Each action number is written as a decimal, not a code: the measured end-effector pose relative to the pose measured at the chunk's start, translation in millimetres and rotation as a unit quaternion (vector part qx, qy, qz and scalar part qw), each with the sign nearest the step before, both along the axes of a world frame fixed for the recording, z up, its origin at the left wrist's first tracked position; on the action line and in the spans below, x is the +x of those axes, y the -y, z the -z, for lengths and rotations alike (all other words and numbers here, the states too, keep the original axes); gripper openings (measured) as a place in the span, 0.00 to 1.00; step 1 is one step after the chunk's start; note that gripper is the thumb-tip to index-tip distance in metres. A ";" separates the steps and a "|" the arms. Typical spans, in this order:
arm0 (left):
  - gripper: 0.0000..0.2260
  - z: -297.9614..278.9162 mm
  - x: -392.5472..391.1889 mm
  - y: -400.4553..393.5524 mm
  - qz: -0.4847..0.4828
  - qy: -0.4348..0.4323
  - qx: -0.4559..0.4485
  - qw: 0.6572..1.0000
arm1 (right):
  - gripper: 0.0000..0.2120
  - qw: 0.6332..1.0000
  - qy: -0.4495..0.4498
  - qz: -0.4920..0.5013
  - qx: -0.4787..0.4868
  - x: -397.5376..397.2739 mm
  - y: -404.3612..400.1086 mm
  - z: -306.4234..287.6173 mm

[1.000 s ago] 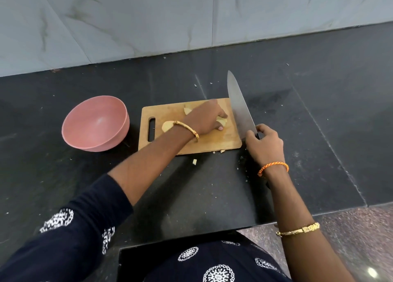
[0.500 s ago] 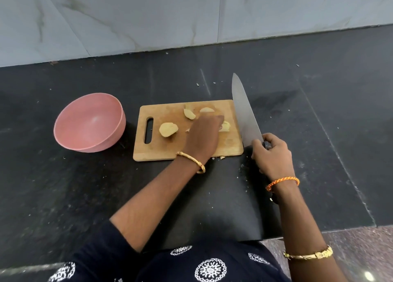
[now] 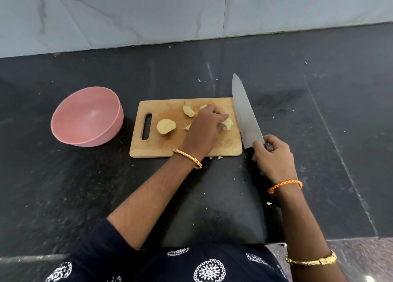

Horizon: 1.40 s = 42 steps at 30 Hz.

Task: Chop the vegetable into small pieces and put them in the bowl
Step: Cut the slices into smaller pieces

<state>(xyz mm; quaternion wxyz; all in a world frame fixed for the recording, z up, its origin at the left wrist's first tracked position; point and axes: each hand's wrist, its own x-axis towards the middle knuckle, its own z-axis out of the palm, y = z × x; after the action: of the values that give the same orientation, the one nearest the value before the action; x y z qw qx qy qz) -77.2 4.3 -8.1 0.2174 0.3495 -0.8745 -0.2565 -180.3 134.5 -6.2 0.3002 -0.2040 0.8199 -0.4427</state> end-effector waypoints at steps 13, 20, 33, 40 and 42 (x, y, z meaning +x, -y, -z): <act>0.11 -13.7 -0.3 -8.0 -0.065 -0.097 0.058 0.991 | 0.07 1.000 0.001 -0.017 0.010 -6.9 0.8 -2.1; 0.13 -19.4 -8.4 3.6 -0.061 -0.025 0.120 0.991 | 0.06 0.999 0.001 -0.027 0.019 -6.9 1.6 -6.1; 0.09 -15.8 10.3 8.9 -0.089 0.031 0.042 0.995 | 0.05 0.994 -0.090 -0.068 0.011 9.3 -4.9 -12.9; 0.12 2.8 11.3 -6.7 -0.105 0.035 -0.046 0.993 | 0.04 0.989 -0.109 -0.102 -0.014 37.2 -2.9 -3.1; 0.11 6.6 11.0 -15.0 -0.111 0.015 -0.061 0.992 | 0.03 0.988 -0.119 -0.095 -0.025 34.8 -2.6 -3.7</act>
<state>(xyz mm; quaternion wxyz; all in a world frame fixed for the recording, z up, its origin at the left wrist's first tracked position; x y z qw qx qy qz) -66.3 19.2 -14.7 0.2526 0.4342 -0.8474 -0.1720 -145.4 137.2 -2.5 0.2362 -0.3396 0.8155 -0.4048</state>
